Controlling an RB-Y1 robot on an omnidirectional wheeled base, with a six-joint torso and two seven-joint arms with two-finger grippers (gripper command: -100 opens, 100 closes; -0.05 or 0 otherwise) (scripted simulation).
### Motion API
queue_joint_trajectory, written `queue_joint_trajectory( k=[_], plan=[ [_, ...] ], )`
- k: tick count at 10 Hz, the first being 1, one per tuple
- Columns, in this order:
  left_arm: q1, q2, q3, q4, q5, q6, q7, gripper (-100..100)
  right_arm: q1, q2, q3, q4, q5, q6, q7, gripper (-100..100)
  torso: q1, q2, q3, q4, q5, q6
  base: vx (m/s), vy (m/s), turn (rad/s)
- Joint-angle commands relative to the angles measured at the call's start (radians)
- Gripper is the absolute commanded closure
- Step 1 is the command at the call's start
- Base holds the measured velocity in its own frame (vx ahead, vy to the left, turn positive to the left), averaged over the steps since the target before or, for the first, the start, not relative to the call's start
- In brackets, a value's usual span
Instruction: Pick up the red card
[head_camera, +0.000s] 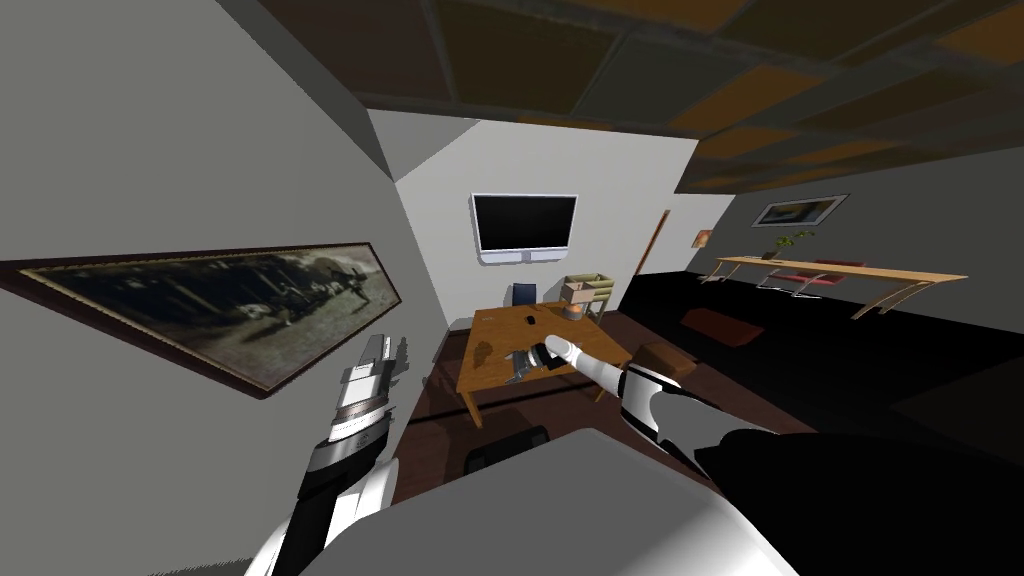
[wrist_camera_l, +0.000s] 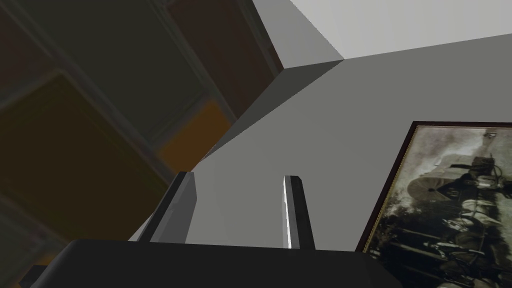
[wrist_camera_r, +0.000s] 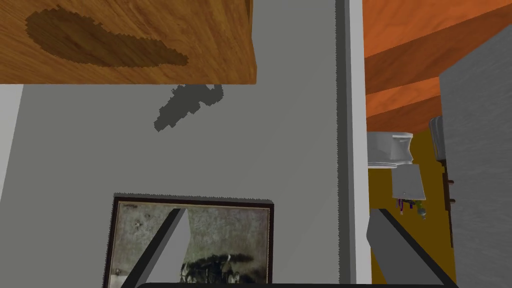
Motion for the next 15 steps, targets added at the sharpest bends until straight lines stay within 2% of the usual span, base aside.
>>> queue_joint_trajectory(
  k=[1, 2, 3, 4, 5, 6, 7, 8, 9, 10, 11, 12, 13, 14, 15],
  plan=[
    [0.000, 0.000, 0.000, 0.000, 0.000, 0.000, 0.000, 0, -0.043, -0.017, 0.034, 0.050, 0.050, -0.025, -0.010, -100, 0.000, 0.000, 0.000, 0.000, 0.000, 0.000, 0.021, -0.022, 0.071],
    [0.000, 0.000, 0.000, 0.000, 0.000, 0.000, 0.000, 0, -0.043, -0.017, 0.034, 0.069, 0.051, -0.025, -0.010, -100, 0.000, -0.001, 0.000, 0.000, 0.000, 0.000, 0.024, -0.027, 0.052],
    [0.000, 0.000, 0.000, 0.000, 0.000, 0.000, 0.000, 0, -0.077, -0.036, 0.069, 0.103, 0.093, -0.041, -0.028, -100, -0.001, -0.001, 0.000, 0.000, 0.000, 0.000, 0.029, -0.041, 0.059],
    [0.000, 0.000, 0.000, 0.000, 0.000, 0.000, 0.000, 0, -0.077, -0.036, 0.069, 0.119, 0.101, -0.041, -0.028, -100, -0.002, -0.001, -0.001, 0.000, 0.000, 0.000, 0.026, -0.037, 0.034],
    [0.000, 0.000, 0.000, 0.000, 0.000, 0.000, 0.000, 0, -0.109, -0.053, 0.102, 0.162, 0.137, -0.057, -0.045, -100, -0.001, -0.001, -0.001, 0.000, 0.000, 0.000, 0.031, -0.041, 0.060],
    [0.000, 0.000, 0.000, 0.000, 0.000, 0.000, 0.000, 0, -0.109, -0.053, 0.102, 0.167, 0.149, -0.057, -0.045, -100, -0.002, -0.002, -0.001, 0.000, 0.000, 0.000, 0.020, -0.040, 0.048],
    [0.000, 0.000, 0.000, 0.000, 0.000, 0.000, 0.000, 0, -0.139, -0.070, 0.134, 0.214, 0.182, -0.072, -0.062, -100, -0.002, -0.001, -0.001, 0.000, 0.000, 0.000, 0.021, -0.049, 0.066],
    [0.000, 0.000, 0.000, 0.000, 0.000, 0.000, 0.000, 0, -0.139, -0.070, 0.134, 0.214, 0.194, -0.072, -0.062, -100, -0.002, -0.001, -0.001, 0.000, 0.000, 0.000, 0.020, -0.042, 0.038],
    [0.000, 0.000, 0.000, 0.000, 0.000, 0.000, 0.000, 0, -0.167, -0.086, 0.166, 0.258, 0.232, -0.086, -0.078, -100, -0.002, -0.001, 0.000, 0.000, 0.000, 0.000, 0.027, -0.048, 0.059],
    [0.000, 0.000, 0.000, 0.000, 0.000, 0.000, 0.000, 0, -0.167, -0.086, 0.166, 0.258, 0.237, -0.086, -0.078, -100, -0.002, -0.001, 0.000, 0.000, 0.000, 0.000, 0.022, -0.045, 0.027],
    [0.000, 0.000, 0.000, 0.000, 0.000, 0.000, 0.000, 0, -0.194, -0.101, 0.195, 0.281, 0.278, -0.099, -0.094, -100, -0.002, -0.001, 0.000, 0.000, 0.000, 0.000, 0.023, -0.049, 0.061],
    [0.000, 0.000, 0.000, 0.000, 0.000, 0.000, 0.000, 0, -0.194, -0.101, 0.195, 0.299, 0.278, -0.099, -0.094, -100, -0.002, -0.001, -0.001, 0.000, 0.000, 0.000, 0.020, -0.042, 0.036],
    [0.000, 0.000, 0.000, 0.000, 0.000, 0.000, 0.000, 0, -0.218, -0.116, 0.223, 0.338, 0.316, -0.111, -0.110, -100, -0.002, -0.001, 0.000, 0.000, 0.000, 0.000, 0.022, -0.047, 0.043],
    [0.000, 0.000, 0.000, 0.000, 0.000, 0.000, 0.000, 0, -0.218, -0.116, 0.223, 0.338, 0.316, -0.111, -0.110, -100, -0.002, -0.001, 0.000, 0.000, 0.000, 0.000, 0.015, -0.045, 0.030],
    [0.000, 0.000, 0.000, 0.000, 0.000, 0.000, 0.000, 0, -0.240, -0.130, 0.250, 0.361, 0.351, -0.122, -0.125, -100, -0.002, 0.000, 0.000, 0.000, -0.001, 0.000, 0.016, -0.051, 0.055]
  ],
)
